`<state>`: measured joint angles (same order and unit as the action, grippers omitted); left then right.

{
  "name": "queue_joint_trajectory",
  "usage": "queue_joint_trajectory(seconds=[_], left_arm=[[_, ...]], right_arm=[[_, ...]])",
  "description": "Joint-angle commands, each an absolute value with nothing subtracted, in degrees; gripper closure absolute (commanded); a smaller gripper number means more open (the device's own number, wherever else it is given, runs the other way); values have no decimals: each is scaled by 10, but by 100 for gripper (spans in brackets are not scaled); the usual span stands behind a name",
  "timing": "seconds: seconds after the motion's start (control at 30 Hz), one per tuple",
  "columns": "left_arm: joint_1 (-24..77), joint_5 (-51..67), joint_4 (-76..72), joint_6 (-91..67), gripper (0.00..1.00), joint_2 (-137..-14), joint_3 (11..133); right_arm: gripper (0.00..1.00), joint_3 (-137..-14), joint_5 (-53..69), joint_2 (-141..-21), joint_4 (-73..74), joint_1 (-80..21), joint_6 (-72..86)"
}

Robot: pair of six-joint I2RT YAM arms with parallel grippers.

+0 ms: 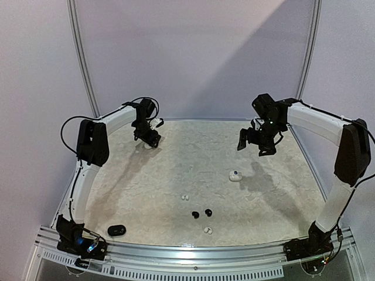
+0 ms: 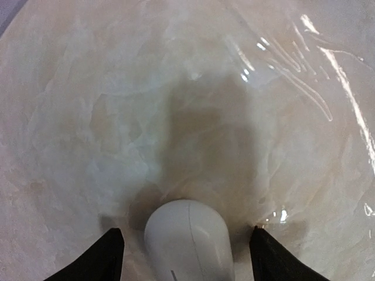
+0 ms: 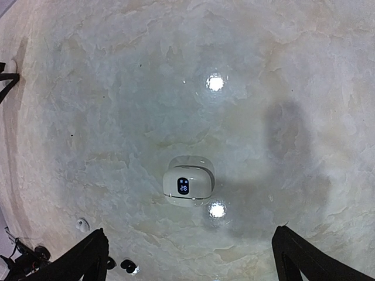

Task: Insert the wireless bluetooth earbuds into the charging case
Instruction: Pick up the charging case from the corner of the board.

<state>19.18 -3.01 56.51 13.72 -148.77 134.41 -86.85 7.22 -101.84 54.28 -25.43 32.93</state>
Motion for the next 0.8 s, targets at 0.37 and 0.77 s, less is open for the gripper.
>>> queue_joint_trajectory(seconds=[0.37, 0.77], left_arm=[[179, 9, 605, 127, 70, -1480, 1341], [219, 47, 578, 293, 96, -1282, 1231]], right_arm=[[1, -900, 59, -1027, 538, -254, 324], [1, -936, 53, -996, 508, -254, 308]])
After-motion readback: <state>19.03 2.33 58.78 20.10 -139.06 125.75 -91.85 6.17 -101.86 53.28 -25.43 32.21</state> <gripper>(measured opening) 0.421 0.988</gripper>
